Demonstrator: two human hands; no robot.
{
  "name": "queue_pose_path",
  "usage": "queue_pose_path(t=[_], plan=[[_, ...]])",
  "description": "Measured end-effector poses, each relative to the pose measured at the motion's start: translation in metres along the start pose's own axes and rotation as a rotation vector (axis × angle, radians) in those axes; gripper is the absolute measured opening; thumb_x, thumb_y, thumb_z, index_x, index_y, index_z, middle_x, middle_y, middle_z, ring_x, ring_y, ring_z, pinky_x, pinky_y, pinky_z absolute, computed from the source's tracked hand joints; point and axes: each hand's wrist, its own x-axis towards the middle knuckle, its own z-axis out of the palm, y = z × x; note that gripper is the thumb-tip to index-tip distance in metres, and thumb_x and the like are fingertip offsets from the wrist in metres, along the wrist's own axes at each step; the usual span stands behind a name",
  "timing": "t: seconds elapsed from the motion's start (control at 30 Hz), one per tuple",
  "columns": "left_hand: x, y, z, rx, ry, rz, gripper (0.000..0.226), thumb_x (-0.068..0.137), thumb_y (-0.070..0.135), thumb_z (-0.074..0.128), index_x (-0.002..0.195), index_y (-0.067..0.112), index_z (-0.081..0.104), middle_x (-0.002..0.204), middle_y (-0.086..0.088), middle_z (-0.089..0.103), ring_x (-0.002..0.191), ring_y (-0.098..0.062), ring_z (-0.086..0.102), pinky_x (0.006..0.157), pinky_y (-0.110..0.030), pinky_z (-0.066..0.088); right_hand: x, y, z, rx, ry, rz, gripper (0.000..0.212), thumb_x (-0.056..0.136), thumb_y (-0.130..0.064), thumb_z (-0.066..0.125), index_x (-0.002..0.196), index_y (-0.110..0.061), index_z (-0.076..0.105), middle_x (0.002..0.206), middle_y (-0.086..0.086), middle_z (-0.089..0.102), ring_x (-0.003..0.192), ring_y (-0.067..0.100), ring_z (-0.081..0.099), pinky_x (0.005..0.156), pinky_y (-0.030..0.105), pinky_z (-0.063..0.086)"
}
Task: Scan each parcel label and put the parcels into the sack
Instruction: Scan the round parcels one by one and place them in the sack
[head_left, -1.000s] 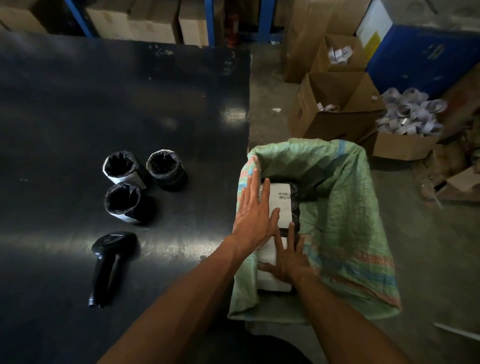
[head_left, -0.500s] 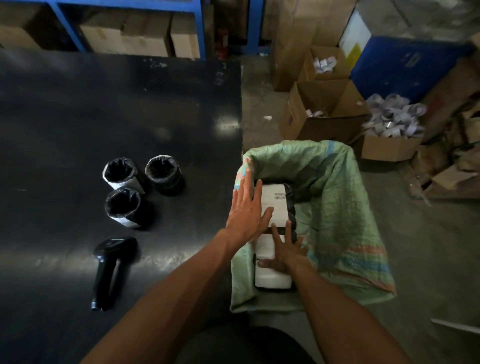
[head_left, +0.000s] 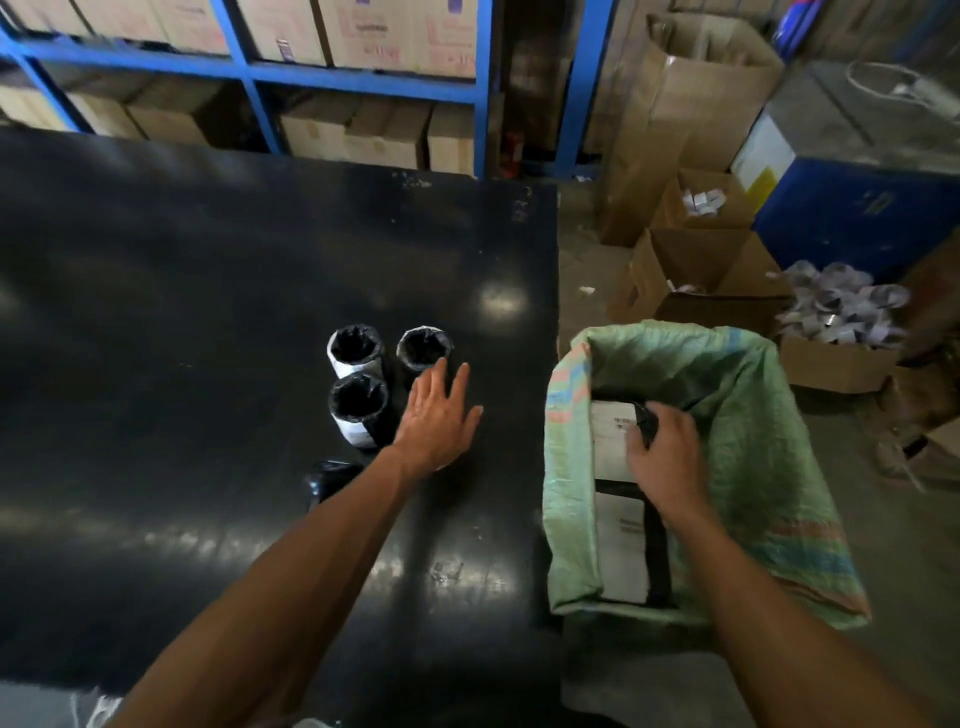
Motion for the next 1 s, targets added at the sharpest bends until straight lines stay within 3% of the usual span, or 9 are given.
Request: queue_pose_path(t=[0.17,0.27,0.4,0.67,0.83,0.9,1.0], plan=[[-0.004,-0.075,-0.025,0.118,-0.031,-0.012,0.065,0.091,0.036,0.055,0.145,0.002,0.045,0.143,-0.034,0.042,0.127,-0.054,0.043,0.107,-0.058,0.037,-0.021,-0.087,0.006,0.091,0.119,-0.355,0.030,0.094,-0.026,0.068,0.122,-0.013,0.066,0.122,0.010,0.061,0.110,0.029,0.063,0.093,0.042,0.053],[-0.006,-0.109,-0.042,0.220,-0.072,0.063,0.064,0.090,0.030,0.065,0.147,0.006,0.045,0.145,-0.031,0.041,0.128,-0.051,0.041,0.108,-0.055,0.036,-0.047,-0.136,0.031,0.095,-0.106,-0.444,0.034,0.094,-0.032,0.067,0.127,-0.021,0.064,0.124,0.003,0.060,0.110,0.024,0.065,0.087,0.043,0.056],[-0.003,-0.145,-0.058,0.263,-0.123,0.158,0.068,0.093,0.033,0.060,0.154,0.017,0.034,0.155,-0.023,0.030,0.137,-0.045,0.032,0.114,-0.049,0.029,-0.088,-0.187,0.071,0.010,-0.410,-0.496,0.045,0.094,-0.050,0.059,0.135,-0.033,0.054,0.131,-0.004,0.055,0.110,0.021,0.067,0.090,0.041,0.055],[0.018,-0.190,-0.073,0.406,-0.372,0.447,0.095,0.079,0.040,0.073,0.156,0.044,0.017,0.166,-0.009,0.001,0.146,-0.036,0.016,0.117,-0.044,0.030,-0.146,-0.257,0.139,-0.186,-0.751,-0.302,0.081,0.088,-0.071,0.053,0.155,-0.032,0.029,0.148,0.008,0.047,0.135,0.034,0.050,0.106,0.049,0.040],[0.028,-0.189,-0.066,0.577,-0.456,0.629,0.102,0.082,0.028,0.073,0.157,0.044,0.006,0.165,-0.016,-0.010,0.151,-0.039,0.001,0.123,-0.044,0.018,-0.168,-0.280,0.169,-0.198,-0.830,-0.128,0.100,0.078,-0.081,0.054,0.157,-0.028,0.021,0.146,0.013,0.055,0.132,0.037,0.054,0.104,0.050,0.040],[0.030,-0.190,-0.059,0.592,-0.429,0.663,0.100,0.084,0.024,0.071,0.157,0.043,0.005,0.164,-0.019,-0.006,0.150,-0.041,0.002,0.122,-0.045,0.020,-0.174,-0.286,0.180,-0.149,-0.842,-0.050,0.103,0.080,-0.077,0.058,0.159,-0.028,0.014,0.146,0.012,0.054,0.132,0.038,0.054,0.105,0.049,0.040],[0.030,-0.191,-0.052,0.536,-0.369,0.690,0.088,0.087,0.021,0.068,0.156,0.043,0.018,0.160,-0.024,0.010,0.145,-0.045,0.015,0.115,-0.049,0.033,-0.183,-0.290,0.192,0.032,-0.780,0.092,0.093,0.086,-0.054,0.069,0.158,-0.032,0.015,0.138,0.010,0.060,0.126,0.035,0.058,0.105,0.045,0.048]])
